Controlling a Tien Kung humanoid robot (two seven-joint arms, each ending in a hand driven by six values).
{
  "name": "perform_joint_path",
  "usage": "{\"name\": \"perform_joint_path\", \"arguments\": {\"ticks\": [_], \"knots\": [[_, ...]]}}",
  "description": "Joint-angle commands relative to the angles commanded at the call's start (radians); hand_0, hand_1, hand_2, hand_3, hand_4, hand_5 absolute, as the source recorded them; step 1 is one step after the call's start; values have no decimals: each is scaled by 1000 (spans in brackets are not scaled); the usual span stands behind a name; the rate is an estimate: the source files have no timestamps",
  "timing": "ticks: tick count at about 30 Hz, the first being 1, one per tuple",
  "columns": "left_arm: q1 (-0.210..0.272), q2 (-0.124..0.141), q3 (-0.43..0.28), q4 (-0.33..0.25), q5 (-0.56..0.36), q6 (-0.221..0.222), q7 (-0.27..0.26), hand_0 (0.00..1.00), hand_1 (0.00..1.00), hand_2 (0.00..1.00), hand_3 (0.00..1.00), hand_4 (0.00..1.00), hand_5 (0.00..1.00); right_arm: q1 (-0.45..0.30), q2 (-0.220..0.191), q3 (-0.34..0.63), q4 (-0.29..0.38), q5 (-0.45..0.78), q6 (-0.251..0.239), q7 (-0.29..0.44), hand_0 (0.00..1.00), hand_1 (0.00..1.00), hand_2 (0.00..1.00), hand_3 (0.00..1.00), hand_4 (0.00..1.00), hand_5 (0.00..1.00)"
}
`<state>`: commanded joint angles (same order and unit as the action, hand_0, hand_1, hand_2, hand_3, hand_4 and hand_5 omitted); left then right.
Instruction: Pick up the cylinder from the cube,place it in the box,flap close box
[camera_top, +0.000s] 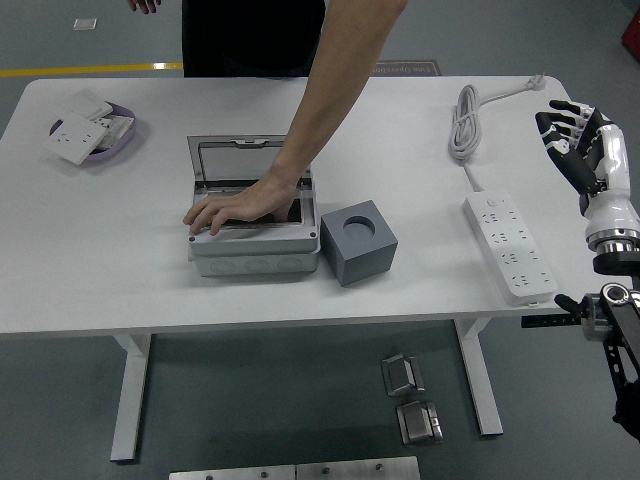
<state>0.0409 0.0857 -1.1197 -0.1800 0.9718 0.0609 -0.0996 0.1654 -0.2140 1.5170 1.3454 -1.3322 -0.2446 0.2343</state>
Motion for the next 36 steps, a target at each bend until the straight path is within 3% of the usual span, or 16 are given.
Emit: {"name": "perform_joint_path", "arguments": {"ticks": [16, 36], "knots": [[5, 1, -9, 0, 8, 2, 10, 575, 584, 549, 572, 629, 220, 3, -5, 14, 5, 0, -1, 0, 652, 622, 618, 633, 811, 467], [27, -11, -50, 0, 33, 17, 54, 575, 579, 546, 568, 594, 199, -4, 12, -53, -8, 25, 6, 30, 655, 623, 619, 635, 797, 450]]}}
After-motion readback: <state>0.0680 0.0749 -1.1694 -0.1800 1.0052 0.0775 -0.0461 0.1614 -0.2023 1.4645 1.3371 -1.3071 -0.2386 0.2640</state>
